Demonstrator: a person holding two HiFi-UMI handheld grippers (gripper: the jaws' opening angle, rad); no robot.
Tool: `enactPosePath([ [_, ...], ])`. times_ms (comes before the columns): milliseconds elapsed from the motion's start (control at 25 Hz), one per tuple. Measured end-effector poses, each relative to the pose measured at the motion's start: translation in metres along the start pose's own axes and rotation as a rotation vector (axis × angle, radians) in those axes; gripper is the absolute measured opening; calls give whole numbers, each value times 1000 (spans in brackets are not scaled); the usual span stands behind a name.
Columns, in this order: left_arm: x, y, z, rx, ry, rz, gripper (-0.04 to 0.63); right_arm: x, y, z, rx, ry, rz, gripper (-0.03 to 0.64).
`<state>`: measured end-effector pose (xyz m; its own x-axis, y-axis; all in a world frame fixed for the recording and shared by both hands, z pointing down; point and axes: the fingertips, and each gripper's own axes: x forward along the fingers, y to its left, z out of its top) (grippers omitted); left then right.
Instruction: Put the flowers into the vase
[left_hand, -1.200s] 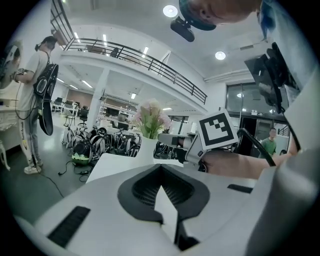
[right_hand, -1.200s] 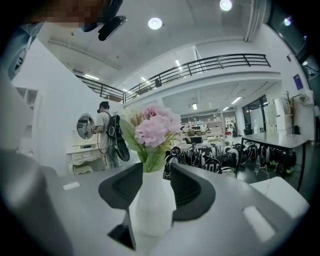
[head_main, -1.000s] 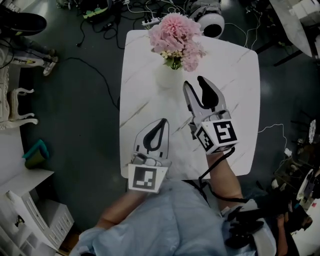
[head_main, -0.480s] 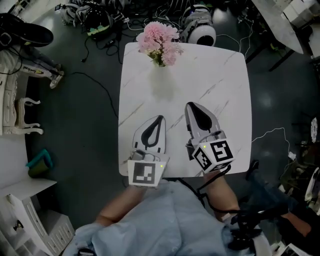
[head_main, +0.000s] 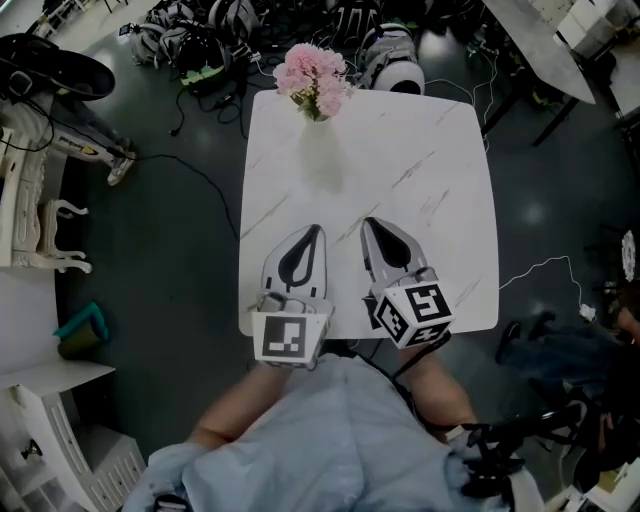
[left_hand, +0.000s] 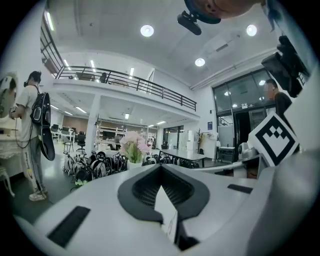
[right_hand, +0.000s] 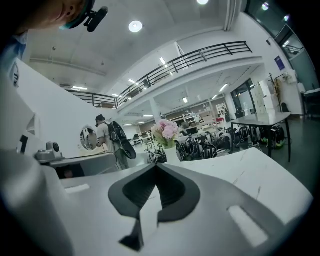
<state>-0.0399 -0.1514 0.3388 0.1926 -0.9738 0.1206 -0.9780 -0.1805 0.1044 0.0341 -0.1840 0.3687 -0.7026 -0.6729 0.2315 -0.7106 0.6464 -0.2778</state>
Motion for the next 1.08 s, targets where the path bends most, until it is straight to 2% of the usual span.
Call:
enactPosePath([
  [360,-19,-8,22,15,-46,4,3,-15,18,17,-37,-41,21,0],
  [1080,-19,-18,32,29,-56,-3,3,-22,21,32,-35,-72,39,0],
])
